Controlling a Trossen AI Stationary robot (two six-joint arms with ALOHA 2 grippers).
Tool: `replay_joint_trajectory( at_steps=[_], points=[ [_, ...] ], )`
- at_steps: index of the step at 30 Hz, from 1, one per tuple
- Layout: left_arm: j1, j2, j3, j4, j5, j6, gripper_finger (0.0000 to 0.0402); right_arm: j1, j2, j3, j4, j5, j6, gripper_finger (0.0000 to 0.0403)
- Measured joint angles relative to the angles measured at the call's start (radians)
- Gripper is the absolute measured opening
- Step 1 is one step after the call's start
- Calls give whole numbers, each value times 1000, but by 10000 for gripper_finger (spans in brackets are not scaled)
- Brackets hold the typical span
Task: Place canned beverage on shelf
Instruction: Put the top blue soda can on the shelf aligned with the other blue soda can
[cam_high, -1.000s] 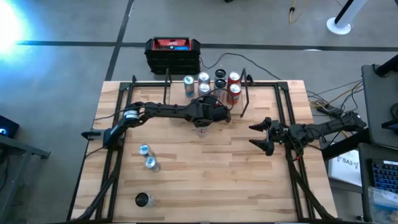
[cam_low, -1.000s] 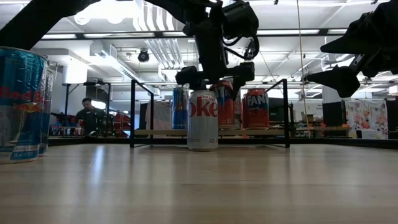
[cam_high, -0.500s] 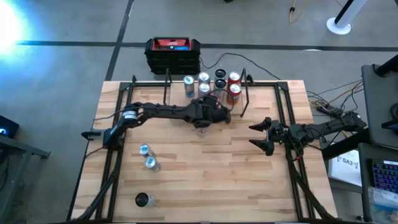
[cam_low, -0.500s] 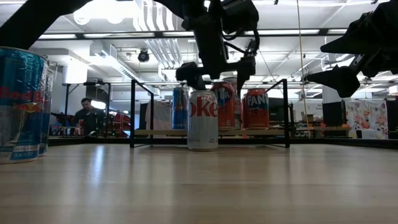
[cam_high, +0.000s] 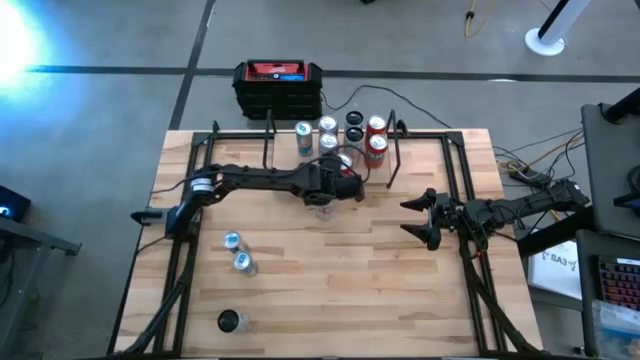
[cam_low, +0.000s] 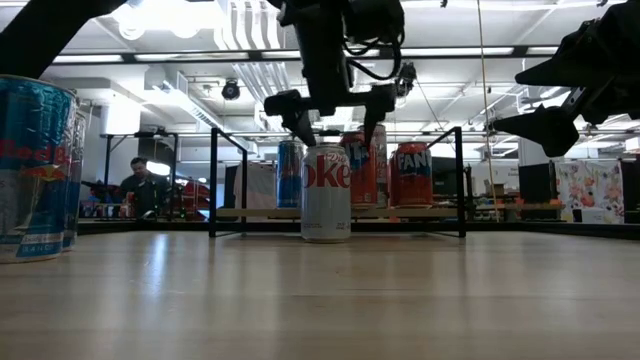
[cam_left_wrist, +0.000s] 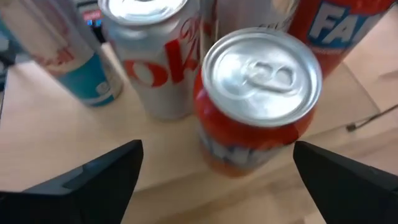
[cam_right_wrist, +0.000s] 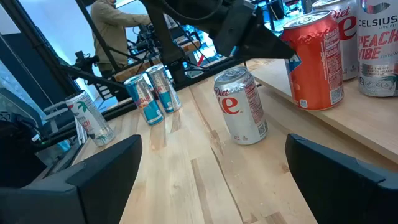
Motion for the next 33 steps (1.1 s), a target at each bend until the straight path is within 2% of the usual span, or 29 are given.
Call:
replay_joint_trajectory(
  at_steps=[9,25,30,33],
  points=[
    [-1,-65,0,-185,146,-93,400,0,0,0,0,0,0,380],
    [0,-214,0,-644,373,-260,400,0,0,0,0,0,0,380],
    [0,-334,-84,-639,370,-266,400,0,0,0,0,0,0,380],
    [0,-431,-194,-641,368,-308,400,0,0,0,0,0,0,380]
  ],
)
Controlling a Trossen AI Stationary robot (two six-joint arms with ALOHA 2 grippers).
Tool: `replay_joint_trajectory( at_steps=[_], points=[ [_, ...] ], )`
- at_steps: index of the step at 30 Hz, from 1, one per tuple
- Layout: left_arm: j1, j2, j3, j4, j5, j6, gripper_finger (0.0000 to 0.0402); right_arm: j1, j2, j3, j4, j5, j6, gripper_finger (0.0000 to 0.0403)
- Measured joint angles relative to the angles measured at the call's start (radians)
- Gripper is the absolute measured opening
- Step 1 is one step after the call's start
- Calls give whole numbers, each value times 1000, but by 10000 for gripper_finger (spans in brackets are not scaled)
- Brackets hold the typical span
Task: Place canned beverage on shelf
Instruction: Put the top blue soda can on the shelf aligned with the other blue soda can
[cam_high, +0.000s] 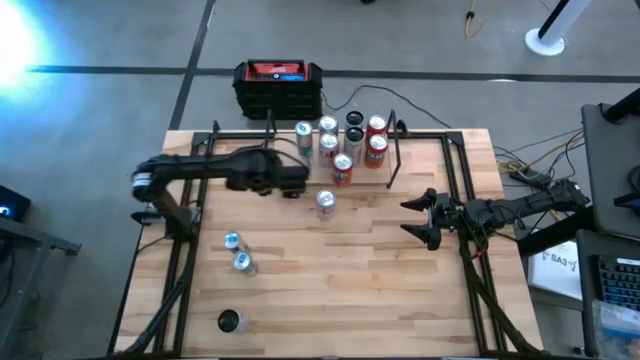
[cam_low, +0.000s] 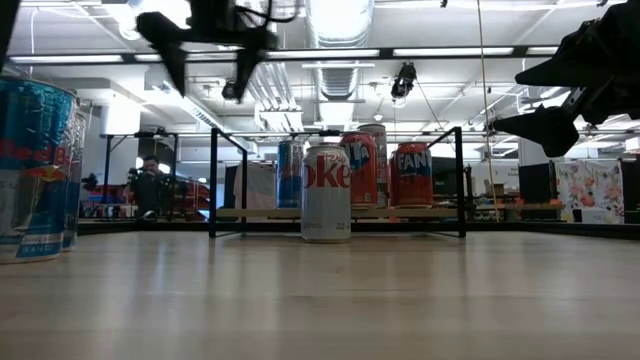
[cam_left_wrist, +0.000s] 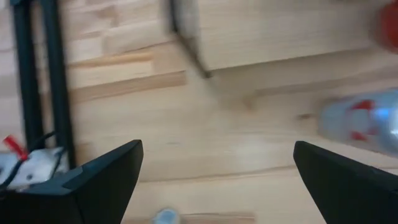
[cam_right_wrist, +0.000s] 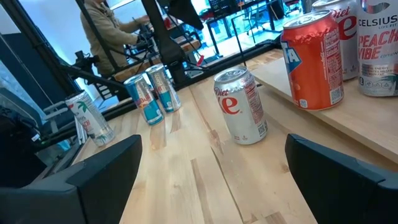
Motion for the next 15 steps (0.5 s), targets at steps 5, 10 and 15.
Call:
replay_joint_trajectory(
  at_steps=[5,10,15],
  points=[
    [-14,-176,-230,14,62,-118,400,0,0,0,0,0,0,380],
    [-45,-329,-420,82,165,-207,400,0,0,0,0,0,0,380],
    [-78,-409,-521,107,269,-300,400,0,0,0,0,0,0,380]
  ],
)
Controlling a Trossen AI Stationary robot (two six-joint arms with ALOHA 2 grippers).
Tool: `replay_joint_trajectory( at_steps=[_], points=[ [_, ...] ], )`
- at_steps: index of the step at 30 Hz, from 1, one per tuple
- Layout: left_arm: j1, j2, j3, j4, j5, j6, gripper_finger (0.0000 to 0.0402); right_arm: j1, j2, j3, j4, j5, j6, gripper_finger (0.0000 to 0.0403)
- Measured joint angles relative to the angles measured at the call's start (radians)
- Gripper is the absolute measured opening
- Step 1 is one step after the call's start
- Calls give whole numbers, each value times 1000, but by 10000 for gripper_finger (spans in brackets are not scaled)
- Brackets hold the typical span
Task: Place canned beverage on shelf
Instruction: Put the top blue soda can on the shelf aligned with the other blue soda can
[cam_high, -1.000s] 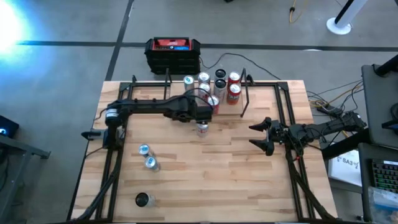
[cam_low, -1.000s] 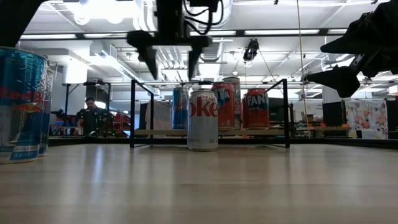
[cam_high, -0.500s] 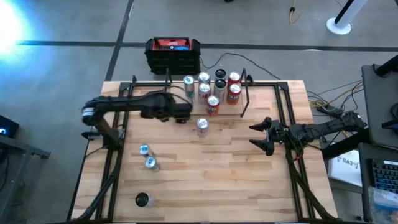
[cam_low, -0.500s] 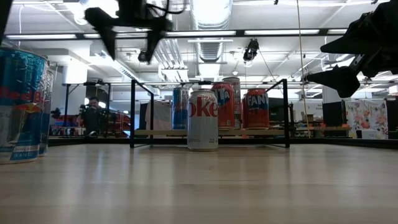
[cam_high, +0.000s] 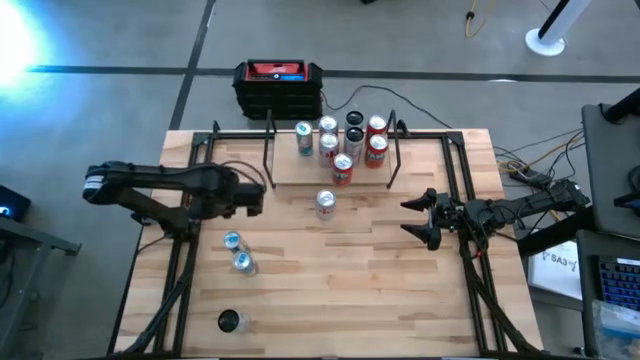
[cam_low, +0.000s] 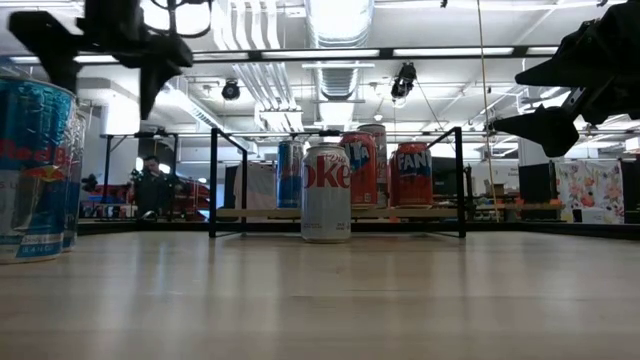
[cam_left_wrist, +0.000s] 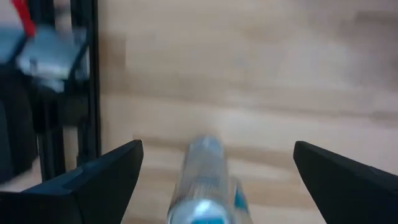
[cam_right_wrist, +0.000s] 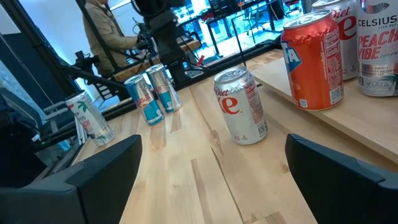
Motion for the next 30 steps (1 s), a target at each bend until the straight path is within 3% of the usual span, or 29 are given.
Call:
replay_joint_trajectory(
  at_steps=[7,17,30],
  points=[
    [-100,6,-8,-1,112,-182,400,0,0,0,0,0,0,380],
    [-227,112,117,-93,119,-425,400,0,0,0,0,0,0,380],
    [-252,227,123,-78,159,-480,400,0,0,0,0,0,0,380]
  ],
)
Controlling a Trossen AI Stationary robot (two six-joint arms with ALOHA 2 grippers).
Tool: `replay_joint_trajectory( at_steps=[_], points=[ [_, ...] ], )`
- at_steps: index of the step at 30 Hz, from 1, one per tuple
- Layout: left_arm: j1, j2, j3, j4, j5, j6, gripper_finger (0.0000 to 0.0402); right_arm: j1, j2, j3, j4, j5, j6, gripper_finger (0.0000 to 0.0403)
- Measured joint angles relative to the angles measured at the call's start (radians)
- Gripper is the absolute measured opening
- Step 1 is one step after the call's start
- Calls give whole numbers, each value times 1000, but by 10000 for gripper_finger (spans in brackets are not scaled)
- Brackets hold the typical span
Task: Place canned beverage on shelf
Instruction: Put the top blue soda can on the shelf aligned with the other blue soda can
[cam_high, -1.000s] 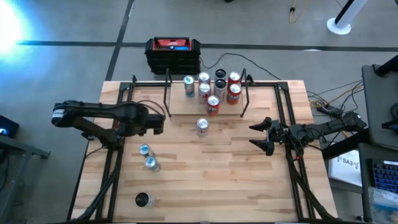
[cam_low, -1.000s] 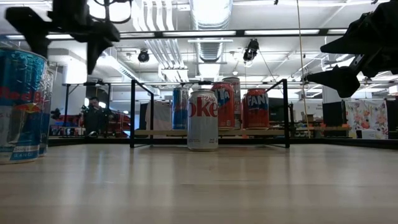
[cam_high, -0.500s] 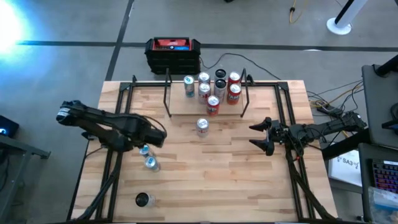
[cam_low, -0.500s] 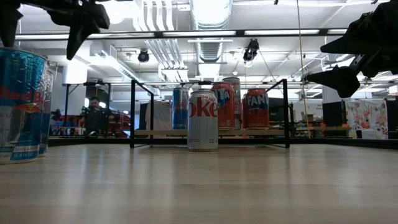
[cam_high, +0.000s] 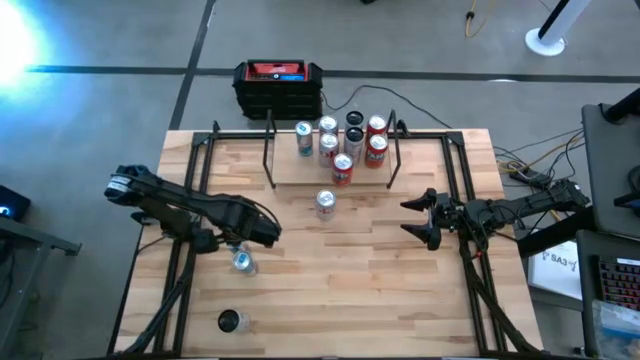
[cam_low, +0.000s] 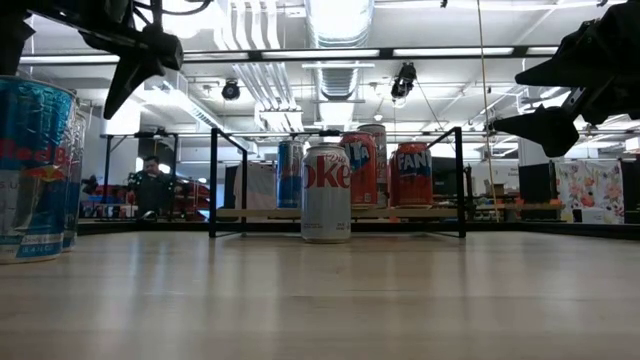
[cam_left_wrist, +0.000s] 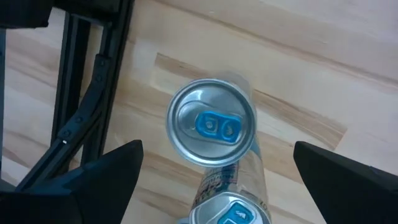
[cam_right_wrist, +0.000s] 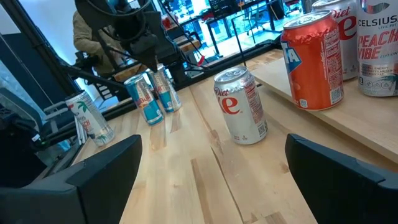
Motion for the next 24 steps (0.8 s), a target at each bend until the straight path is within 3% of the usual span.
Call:
replay_joint_trajectory(
  at_steps=[11,24],
  points=[
    [-51,0,-21,-2,-51,-107,400,0,0,0,0,0,0,380],
    [-51,-3,-100,81,-59,-112,400,0,0,0,0,0,0,380]
  ],
)
